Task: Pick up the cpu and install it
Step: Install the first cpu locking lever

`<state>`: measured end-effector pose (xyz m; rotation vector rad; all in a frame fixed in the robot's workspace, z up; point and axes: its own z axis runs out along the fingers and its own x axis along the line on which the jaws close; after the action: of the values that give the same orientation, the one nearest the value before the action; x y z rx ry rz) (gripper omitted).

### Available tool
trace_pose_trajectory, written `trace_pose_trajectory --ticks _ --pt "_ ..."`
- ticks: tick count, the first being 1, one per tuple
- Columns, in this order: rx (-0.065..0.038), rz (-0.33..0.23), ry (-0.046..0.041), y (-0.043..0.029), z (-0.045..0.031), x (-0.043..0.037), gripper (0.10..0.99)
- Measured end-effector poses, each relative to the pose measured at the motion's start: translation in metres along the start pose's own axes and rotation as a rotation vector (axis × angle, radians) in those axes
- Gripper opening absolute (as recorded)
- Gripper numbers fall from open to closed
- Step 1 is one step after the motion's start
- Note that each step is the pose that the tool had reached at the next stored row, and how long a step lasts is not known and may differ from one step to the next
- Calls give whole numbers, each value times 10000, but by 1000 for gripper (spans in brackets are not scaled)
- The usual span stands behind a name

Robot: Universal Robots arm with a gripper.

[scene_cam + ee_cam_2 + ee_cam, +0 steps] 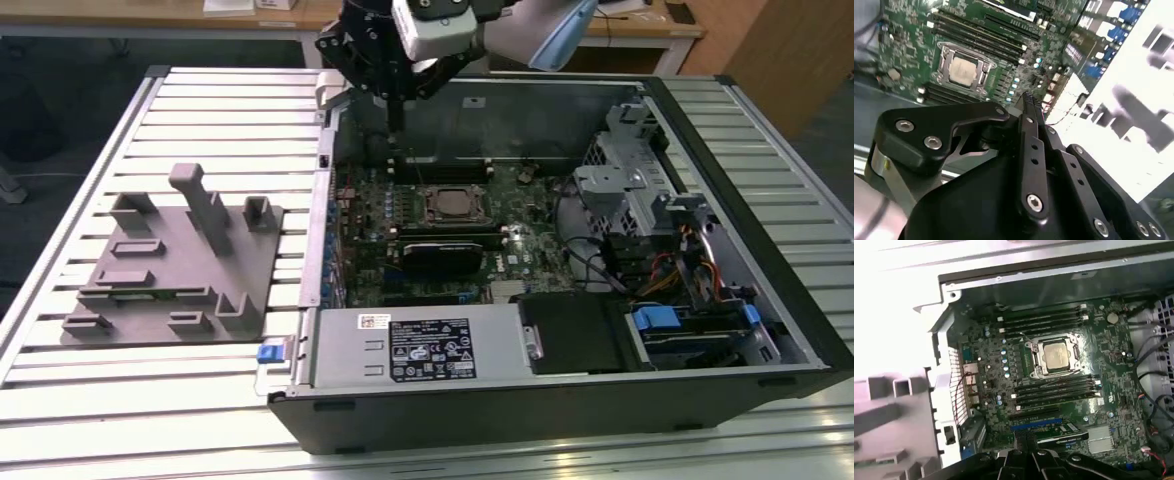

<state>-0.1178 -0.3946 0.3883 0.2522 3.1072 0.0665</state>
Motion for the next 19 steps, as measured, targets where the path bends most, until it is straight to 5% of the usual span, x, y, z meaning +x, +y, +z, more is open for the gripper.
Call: trace_pose_trajectory --ticks 1,2,19 --pt "-16 -736 -5 -40 -45 28 106" --pt "-19 -862 -6 -47 -53 32 106" --pt "-13 -862 -7 -3 -3 43 106"
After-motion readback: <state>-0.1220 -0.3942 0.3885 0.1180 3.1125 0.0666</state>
